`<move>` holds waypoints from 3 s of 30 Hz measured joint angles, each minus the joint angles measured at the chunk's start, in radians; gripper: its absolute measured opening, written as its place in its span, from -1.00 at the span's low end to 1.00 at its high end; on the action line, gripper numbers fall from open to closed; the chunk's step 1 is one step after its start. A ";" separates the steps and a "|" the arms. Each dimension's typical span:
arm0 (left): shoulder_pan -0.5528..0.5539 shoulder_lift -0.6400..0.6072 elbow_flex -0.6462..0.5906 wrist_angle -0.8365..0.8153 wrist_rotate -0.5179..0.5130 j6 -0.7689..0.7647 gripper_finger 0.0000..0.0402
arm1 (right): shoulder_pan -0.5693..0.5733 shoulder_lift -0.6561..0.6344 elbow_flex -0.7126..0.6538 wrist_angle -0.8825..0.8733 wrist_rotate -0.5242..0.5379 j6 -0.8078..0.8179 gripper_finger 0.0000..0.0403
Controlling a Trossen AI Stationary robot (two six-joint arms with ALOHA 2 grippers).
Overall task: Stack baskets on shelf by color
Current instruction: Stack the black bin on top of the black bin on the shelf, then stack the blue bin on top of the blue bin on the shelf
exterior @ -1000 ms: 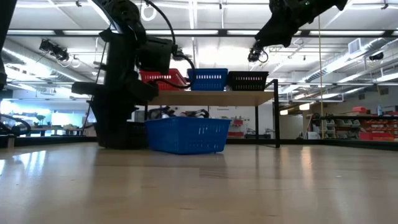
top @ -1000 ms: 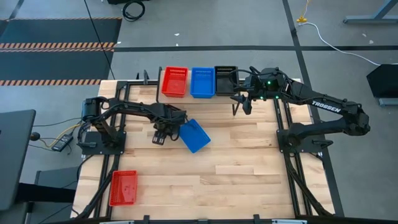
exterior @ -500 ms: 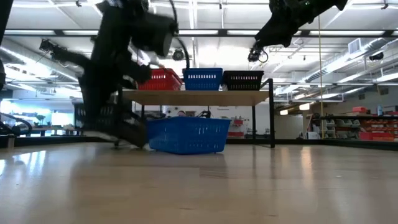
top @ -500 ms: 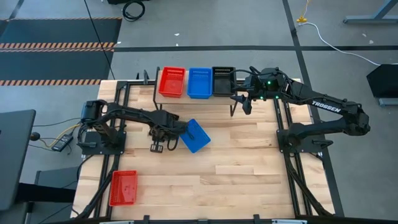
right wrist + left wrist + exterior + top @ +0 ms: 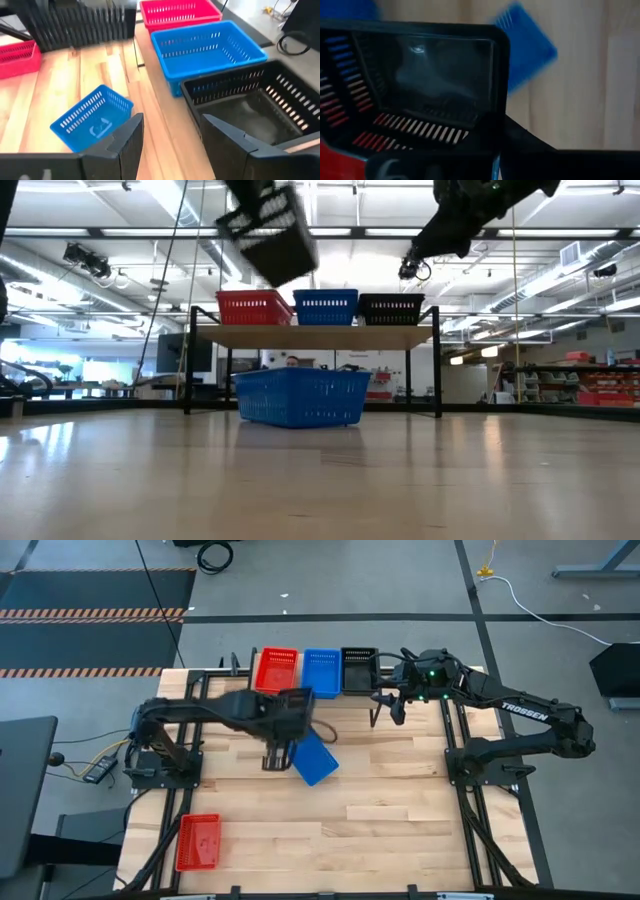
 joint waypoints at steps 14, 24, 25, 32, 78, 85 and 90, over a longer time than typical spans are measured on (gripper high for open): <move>0.191 0.020 0.141 0.420 -0.055 0.314 -0.97 | 0.002 -0.050 0.000 -0.079 0.000 0.068 0.00; 0.342 0.179 0.142 0.762 0.102 0.371 -0.97 | 0.026 -0.080 -0.044 -0.115 0.028 0.103 0.00; 0.350 0.195 0.142 0.763 0.103 0.371 -0.97 | 0.026 -0.086 -0.044 -0.115 0.032 0.103 0.00; 0.371 0.268 0.141 0.801 0.103 0.376 -0.92 | 0.026 -0.138 -0.045 -0.115 0.069 0.096 0.00; 0.300 0.194 0.143 0.404 0.128 0.143 -0.40 | 0.026 -0.146 -0.074 -0.108 0.082 0.069 0.00; 0.181 0.208 0.142 0.266 0.180 -0.114 -0.35 | 0.026 -0.146 -0.075 -0.111 0.080 0.083 0.00; 0.078 0.236 0.143 0.255 0.149 -0.257 -0.36 | 0.026 -0.146 -0.075 -0.124 0.078 0.098 0.00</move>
